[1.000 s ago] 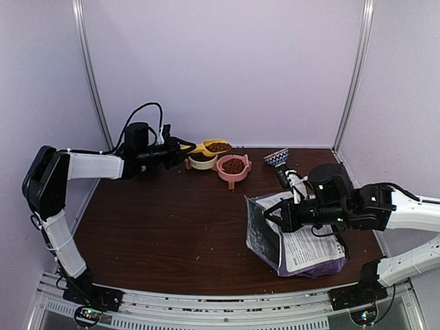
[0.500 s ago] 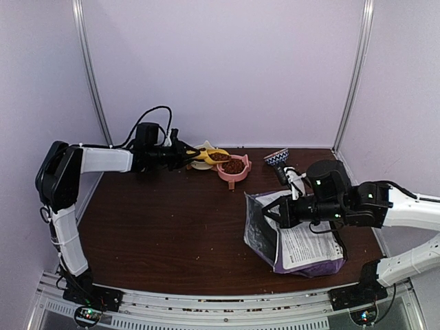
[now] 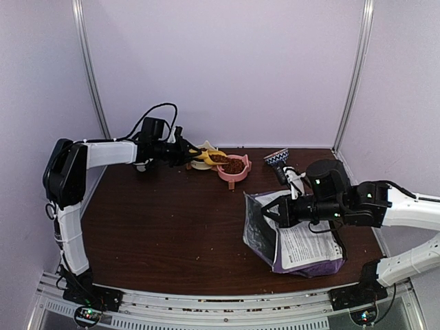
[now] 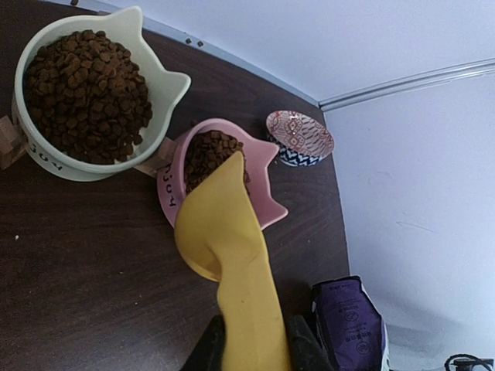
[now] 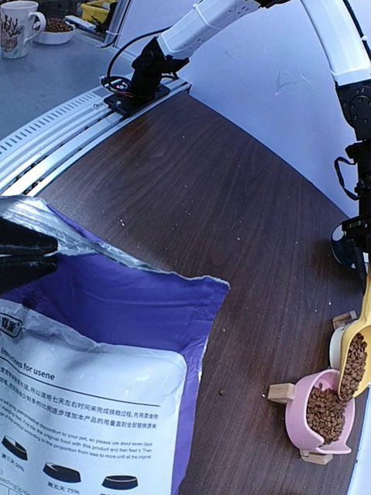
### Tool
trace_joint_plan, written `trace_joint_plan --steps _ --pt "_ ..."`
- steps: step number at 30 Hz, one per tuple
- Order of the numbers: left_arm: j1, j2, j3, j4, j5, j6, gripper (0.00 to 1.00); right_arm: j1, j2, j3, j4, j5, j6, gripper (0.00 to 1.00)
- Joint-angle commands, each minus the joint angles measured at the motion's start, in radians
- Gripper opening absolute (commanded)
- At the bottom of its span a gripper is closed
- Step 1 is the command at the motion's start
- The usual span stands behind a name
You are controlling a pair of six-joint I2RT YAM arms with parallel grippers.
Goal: Serve the pet food
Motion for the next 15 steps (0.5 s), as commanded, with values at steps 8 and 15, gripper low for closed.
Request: trace_joint_plan --steps 8,15 --pt "-0.007 0.018 0.119 -0.148 -0.052 0.13 0.0 -0.004 0.01 0.032 0.065 -0.023 0.008 0.0" --pt "-0.03 0.049 0.212 -0.239 -0.076 0.182 0.0 -0.004 0.01 0.033 0.063 -0.025 0.009 0.0"
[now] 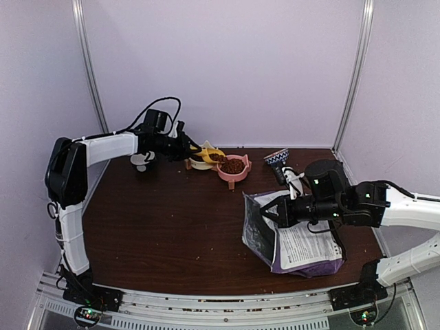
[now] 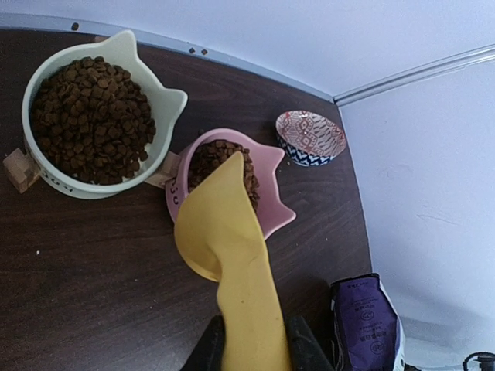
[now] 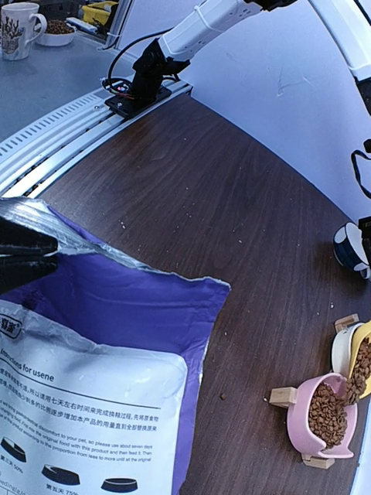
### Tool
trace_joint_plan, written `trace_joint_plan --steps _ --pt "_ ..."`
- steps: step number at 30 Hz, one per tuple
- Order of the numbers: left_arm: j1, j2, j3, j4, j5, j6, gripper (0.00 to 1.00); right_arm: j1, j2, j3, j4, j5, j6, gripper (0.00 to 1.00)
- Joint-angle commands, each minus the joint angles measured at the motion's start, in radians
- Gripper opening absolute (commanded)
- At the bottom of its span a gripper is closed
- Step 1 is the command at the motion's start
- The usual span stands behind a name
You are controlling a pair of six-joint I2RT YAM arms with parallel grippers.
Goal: Serve the pet food
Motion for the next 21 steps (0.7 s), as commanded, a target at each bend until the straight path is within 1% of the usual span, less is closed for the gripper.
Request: trace_joint_plan --steps 1,6,13,17,21 --pt "-0.02 0.031 0.082 -0.045 -0.03 0.068 0.0 -0.003 -0.001 0.032 0.052 -0.014 0.006 0.0" --pt "-0.043 0.048 0.148 -0.112 -0.064 0.117 0.0 -0.003 -0.002 0.031 0.054 -0.015 0.008 0.0" --pt "-0.074 0.058 0.229 -0.219 -0.159 0.215 0.0 -0.003 -0.002 0.029 0.058 -0.019 0.007 0.0" --pt "-0.083 0.057 0.257 -0.227 -0.187 0.242 0.0 -0.003 -0.002 0.026 0.061 -0.019 0.009 0.0" --pt "-0.11 0.057 0.305 -0.258 -0.227 0.324 0.0 -0.003 -0.001 0.027 0.061 -0.017 0.009 0.0"
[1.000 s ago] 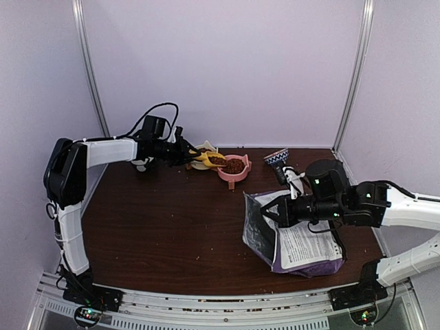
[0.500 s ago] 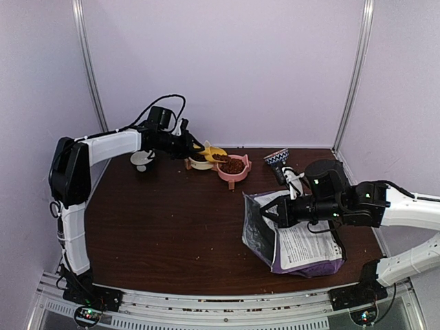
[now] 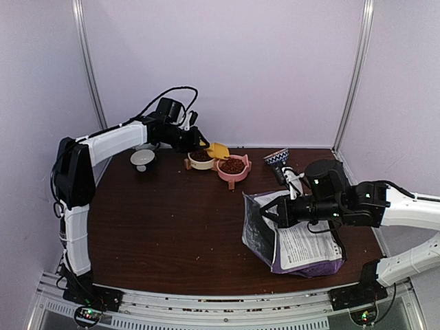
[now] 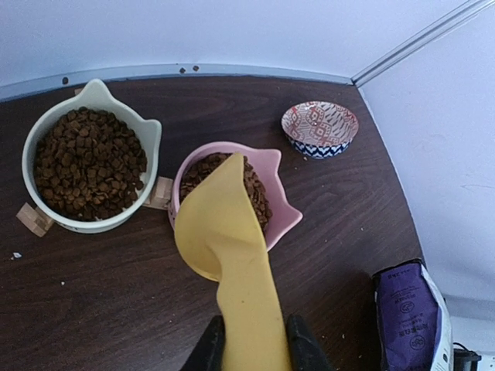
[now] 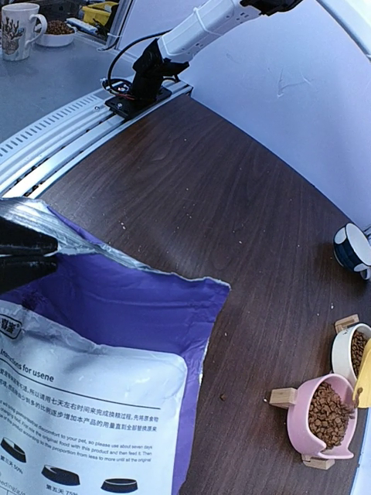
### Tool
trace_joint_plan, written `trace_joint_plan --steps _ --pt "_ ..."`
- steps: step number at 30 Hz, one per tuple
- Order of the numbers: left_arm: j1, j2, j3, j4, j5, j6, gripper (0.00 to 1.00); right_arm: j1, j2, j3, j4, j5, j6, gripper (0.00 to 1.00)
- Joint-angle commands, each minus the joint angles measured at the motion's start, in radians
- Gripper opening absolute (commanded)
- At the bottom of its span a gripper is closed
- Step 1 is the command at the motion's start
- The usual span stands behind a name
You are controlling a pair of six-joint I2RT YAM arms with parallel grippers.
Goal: Serve the pet food
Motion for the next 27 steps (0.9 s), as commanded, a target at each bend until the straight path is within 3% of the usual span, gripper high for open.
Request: trace_joint_plan --steps 1,7,15,19,27 --pt "-0.033 0.004 0.086 -0.039 -0.081 0.138 0.0 -0.004 -0.001 0.027 0.061 -0.014 0.009 0.0" --pt "-0.082 0.012 0.182 -0.187 -0.251 0.311 0.0 -0.002 -0.001 0.036 0.059 -0.012 0.007 0.0" --pt "-0.097 -0.025 0.18 -0.225 -0.277 0.35 0.0 -0.003 0.002 0.045 0.052 0.007 0.006 0.0" --pt "-0.097 -0.167 0.011 -0.097 -0.252 0.281 0.0 -0.003 0.004 0.049 0.042 0.027 0.008 0.0" --pt "-0.062 -0.529 -0.524 0.2 -0.111 0.032 0.0 -0.004 0.03 0.067 0.047 0.047 0.017 0.0"
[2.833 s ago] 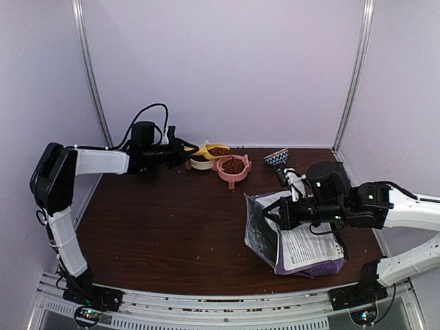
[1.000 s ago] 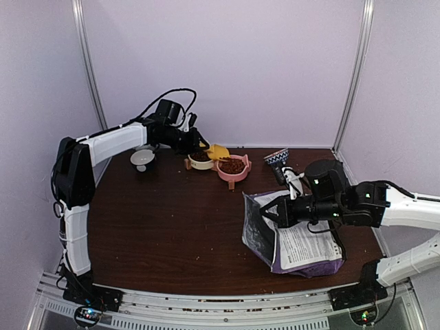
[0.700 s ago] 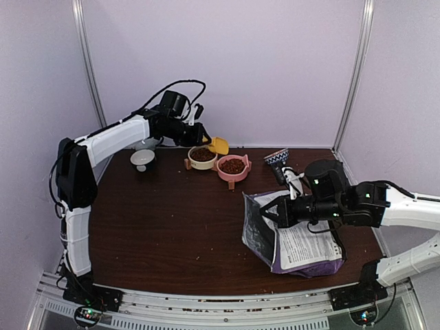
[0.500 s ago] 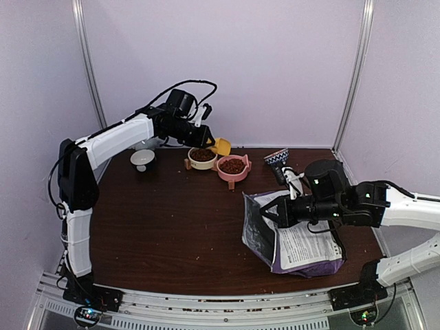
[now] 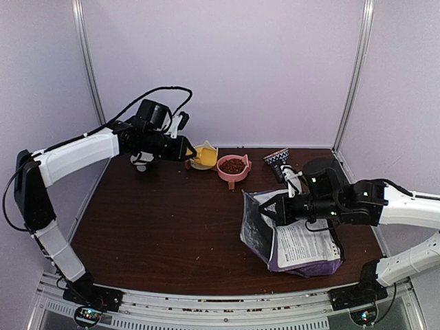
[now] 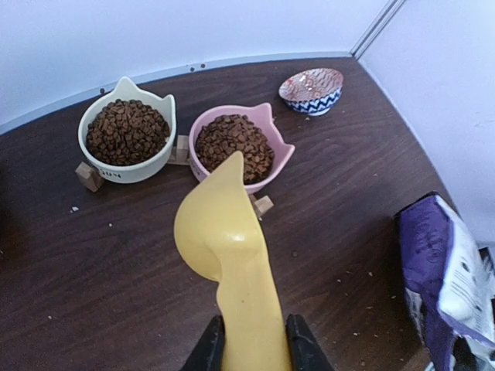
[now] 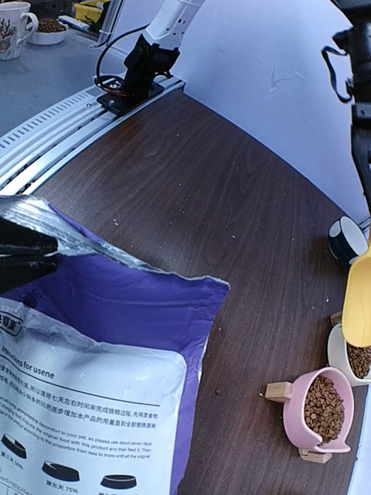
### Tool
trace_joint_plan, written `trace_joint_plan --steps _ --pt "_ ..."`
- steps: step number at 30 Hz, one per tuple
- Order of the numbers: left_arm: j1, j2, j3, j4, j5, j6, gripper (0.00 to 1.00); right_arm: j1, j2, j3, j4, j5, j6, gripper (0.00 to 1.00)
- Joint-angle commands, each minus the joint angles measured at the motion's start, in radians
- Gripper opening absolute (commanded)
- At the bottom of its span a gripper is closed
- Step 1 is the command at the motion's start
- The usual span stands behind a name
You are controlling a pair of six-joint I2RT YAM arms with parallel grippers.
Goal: Serve the pet food
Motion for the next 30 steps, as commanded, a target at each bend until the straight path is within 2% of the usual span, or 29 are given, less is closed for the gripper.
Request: trace_joint_plan --steps 1,5,9,18,23,30 --pt "0.033 -0.213 -0.26 0.282 0.114 -0.179 0.0 -0.003 0.012 0.05 0.048 0.026 0.011 0.0" --pt "0.052 -0.317 -0.486 0.377 0.133 -0.251 0.0 -0.003 0.02 0.047 0.068 0.025 0.017 0.0" --pt "0.081 -0.344 -0.671 0.527 0.199 -0.331 0.01 -0.002 0.035 0.049 0.085 0.007 0.029 0.0" --pt "0.08 -0.237 -0.77 0.672 0.251 -0.338 0.07 -0.003 0.058 0.043 0.111 0.003 0.045 0.0" --pt "0.081 -0.175 -0.77 0.686 0.264 -0.324 0.17 -0.002 0.067 0.044 0.115 0.006 0.055 0.0" --pt "0.081 -0.158 -0.789 0.693 0.243 -0.311 0.43 -0.001 0.067 0.042 0.116 0.014 0.058 0.0"
